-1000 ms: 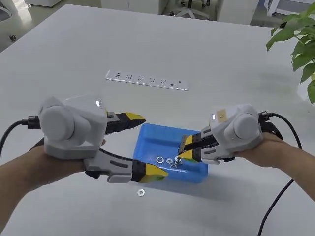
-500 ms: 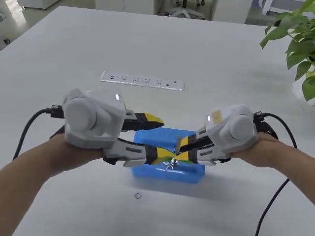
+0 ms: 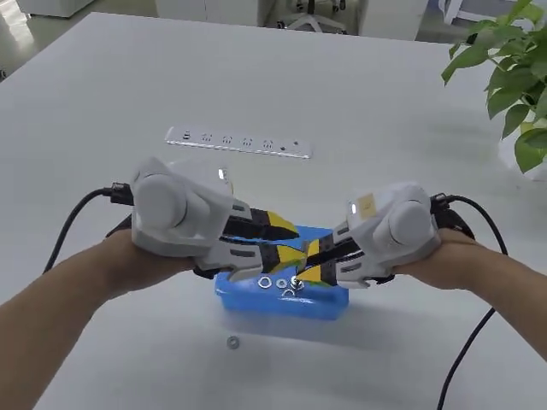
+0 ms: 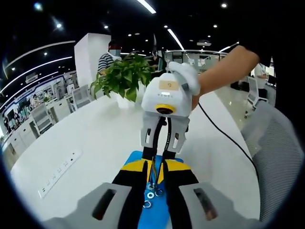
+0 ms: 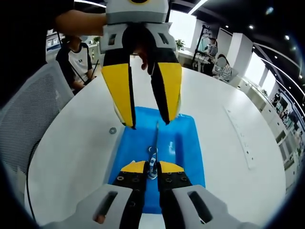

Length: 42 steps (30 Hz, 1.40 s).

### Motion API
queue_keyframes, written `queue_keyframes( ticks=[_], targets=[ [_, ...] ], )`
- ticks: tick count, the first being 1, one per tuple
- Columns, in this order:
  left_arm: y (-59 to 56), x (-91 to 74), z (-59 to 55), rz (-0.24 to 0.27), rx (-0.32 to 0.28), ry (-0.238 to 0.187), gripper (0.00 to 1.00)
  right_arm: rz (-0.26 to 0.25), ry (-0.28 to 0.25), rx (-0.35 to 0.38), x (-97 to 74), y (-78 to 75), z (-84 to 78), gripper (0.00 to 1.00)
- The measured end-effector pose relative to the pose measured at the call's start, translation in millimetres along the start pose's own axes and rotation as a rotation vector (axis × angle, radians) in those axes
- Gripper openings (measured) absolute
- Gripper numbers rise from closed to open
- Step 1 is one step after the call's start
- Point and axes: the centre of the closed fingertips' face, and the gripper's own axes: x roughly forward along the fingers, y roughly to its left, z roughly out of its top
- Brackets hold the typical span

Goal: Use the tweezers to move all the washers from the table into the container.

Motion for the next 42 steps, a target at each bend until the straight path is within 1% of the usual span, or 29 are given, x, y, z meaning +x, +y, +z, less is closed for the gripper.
queue_keyframes(
  ticks=[5,8,9,16,25,30,33,36,42],
  targets=[
    [-2.1,3.9,1.3,-0.017,0.011,-0.001,0.1,0.005,0.004,-0.012,0.8,0.9,0.3,0.1],
    [-3.4,5.0,1.0,-0.02,0.022,0.006,0.06,0.012,0.01,-0.022,1.3,2.6,-0.7,0.1],
    [-5.5,5.7,1.0,-0.032,0.022,0.006,0.06,0.013,0.015,-0.029,1.5,2.8,-1.3,0.1],
    [-2.8,6.1,2.2,-0.016,0.041,0.013,0.05,0.008,0.02,-0.036,1.6,1.8,-0.9,0.11],
    [-3.3,4.8,7.8,-0.011,0.024,0.013,0.05,-0.002,0.026,-0.043,-2.4,3.8,0.0,0.12],
    [1.6,0.1,10.4,0.004,0.011,0.013,0.04,-0.012,0.022,-0.045,-8.8,4.1,5.3,0.16],
    [5.7,-5.3,14.4,0.016,0.004,0.004,0.04,-0.018,0.014,-0.045,-11.8,4.9,10.3,0.18],
    [7.2,-9.0,17.4,0.023,0.002,-0.003,0.04,-0.029,0.004,-0.041,-15.1,5.5,16.1,0.2],
    [6.8,-17.9,23.3,0.038,0.003,-0.011,0.04,-0.045,-0.005,-0.025,-19.9,8.2,22.9,0.24]
  ],
)
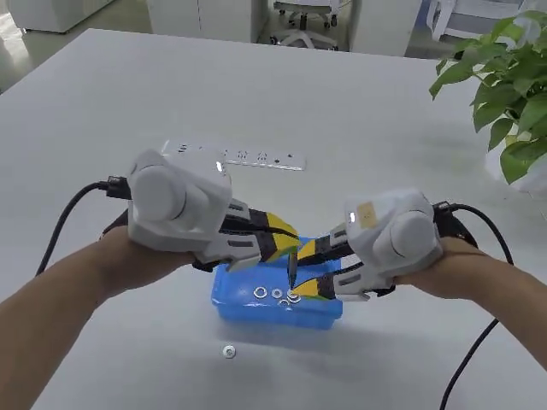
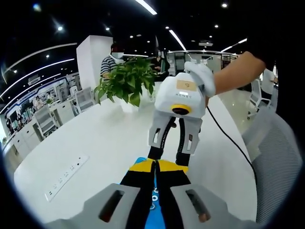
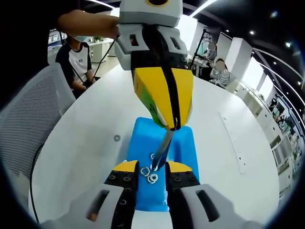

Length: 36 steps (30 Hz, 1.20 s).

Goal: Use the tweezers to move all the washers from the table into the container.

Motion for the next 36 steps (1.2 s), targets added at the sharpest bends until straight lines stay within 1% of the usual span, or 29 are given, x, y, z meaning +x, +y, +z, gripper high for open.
queue_keyframes(
  ticks=[5,7,9,11,17,20,21,24,27,30,36],
  targets=[
    [2.0,-8.5,5.7,0.016,0.0,-0.009,0.04,-0.016,0.0,0.013,-4.8,2.6,2.2,0.26],
    [3.2,-12.1,6.2,0.02,0.003,-0.009,0.04,-0.027,-0.001,0.021,-7.6,2.8,3.1,0.27],
    [0.3,-17.1,9.3,0.021,0.006,-0.006,0.04,-0.041,0.0,0.033,-10.9,3.0,3.6,0.3],
    [1.5,-19.1,7.7,0.024,0.005,-0.004,0.04,-0.048,0.0,0.039,-13.6,3.7,3.4,0.31],
    [-1.6,-30.0,7.1,0.033,0.001,0.006,0.04,-0.086,0.004,0.073,-24.8,6.8,1.4,0.36],
    [-4.3,-35.0,7.2,0.037,0.0,0.012,0.04,-0.1,0.008,0.088,-29.9,10.0,-0.1,0.39],
    [-5.2,-36.6,7.1,0.038,-0.001,0.014,0.04,-0.108,0.009,0.102,-31.9,11.0,-1.2,0.4],
    [-9.4,-43.2,9.1,0.044,-0.005,0.016,0.04,-0.122,0.018,0.124,-36.2,14.6,-4.2,0.44],
    [-11.9,-47.4,8.2,0.046,-0.012,0.016,0.04,-0.139,0.013,0.15,-40.3,18.4,-5.7,0.47],
    [-17.3,-50.4,9.4,0.047,-0.018,0.016,0.04,-0.151,0.015,0.165,-43.5,22.2,-7.5,0.51],
    [-26.9,-57.1,8.4,0.051,-0.029,0.021,0.04,-0.186,-0.003,0.204,-50.1,26.4,-7.6,0.6]
  ],
)
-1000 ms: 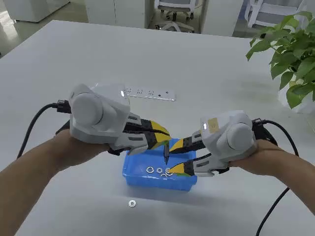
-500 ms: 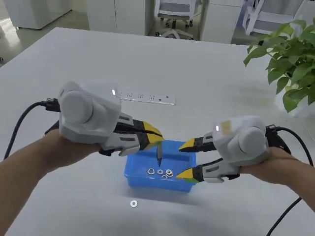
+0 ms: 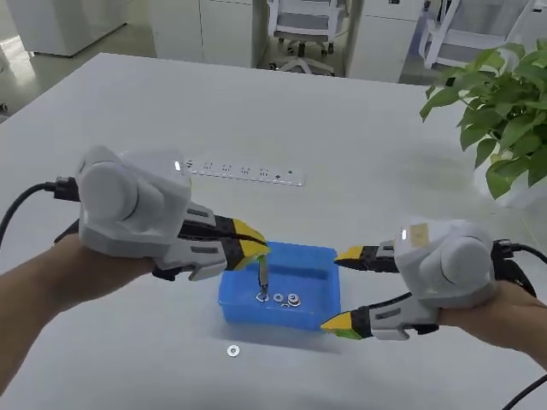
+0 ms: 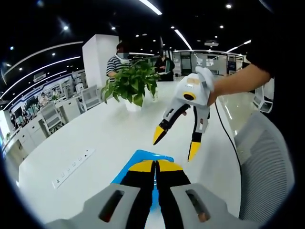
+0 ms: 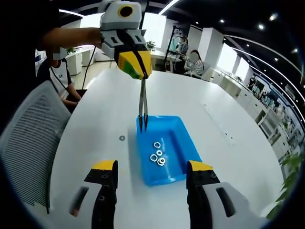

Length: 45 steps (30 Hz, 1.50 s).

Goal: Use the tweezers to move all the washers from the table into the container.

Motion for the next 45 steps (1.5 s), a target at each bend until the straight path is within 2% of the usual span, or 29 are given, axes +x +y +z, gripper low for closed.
queue_keyframes(
  ticks=[8,23,31,35,45],
  targets=[
    [-8.9,-6.2,-8.0,-0.003,-0.013,0.015,0.04,-0.025,-0.018,0.051,-5.1,7.4,-2.6,0.69],
    [-13.6,-14.6,-18.5,-0.002,-0.027,0.022,0.04,-0.051,-0.043,0.096,-9.2,17.2,-7.0,0.85],
    [-15.3,-15.5,-33.4,-0.003,-0.032,0.039,0.04,-0.071,-0.06,0.115,-8.4,19.3,-7.1,0.97],
    [-16.3,-16.1,-40.6,-0.004,-0.031,0.048,0.04,-0.076,-0.057,0.127,-8.0,20.7,-9.1,1.0],
    [-15.6,-17.4,-53.8,-0.001,-0.037,0.058,0.04,-0.082,-0.054,0.176,-8.0,26.3,-16.1,1.0]
  ],
)
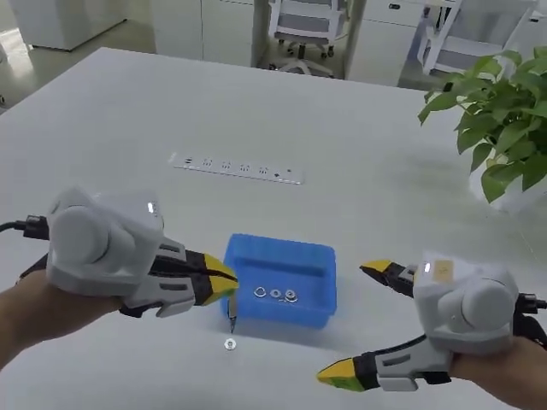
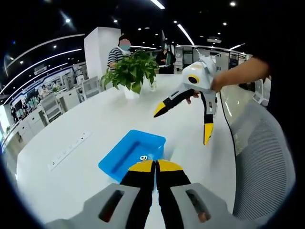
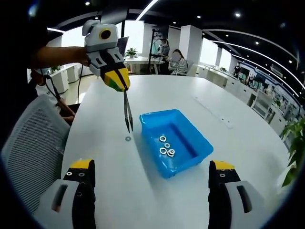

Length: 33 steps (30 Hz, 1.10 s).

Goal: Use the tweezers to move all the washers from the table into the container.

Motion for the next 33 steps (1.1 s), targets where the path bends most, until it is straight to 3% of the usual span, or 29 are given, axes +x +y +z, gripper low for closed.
queue_keyframes(
  ticks=[11,33],
  targets=[
    [-1.6,1.4,-15.0,-0.001,-0.018,0.015,0.04,0.003,0.011,0.017,-0.3,8.0,-8.0,1.0],
    [-2.2,11.9,-19.4,-0.01,-0.027,0.011,0.04,0.014,0.028,0.023,0.6,14.7,-13.8,0.99]
  ],
)
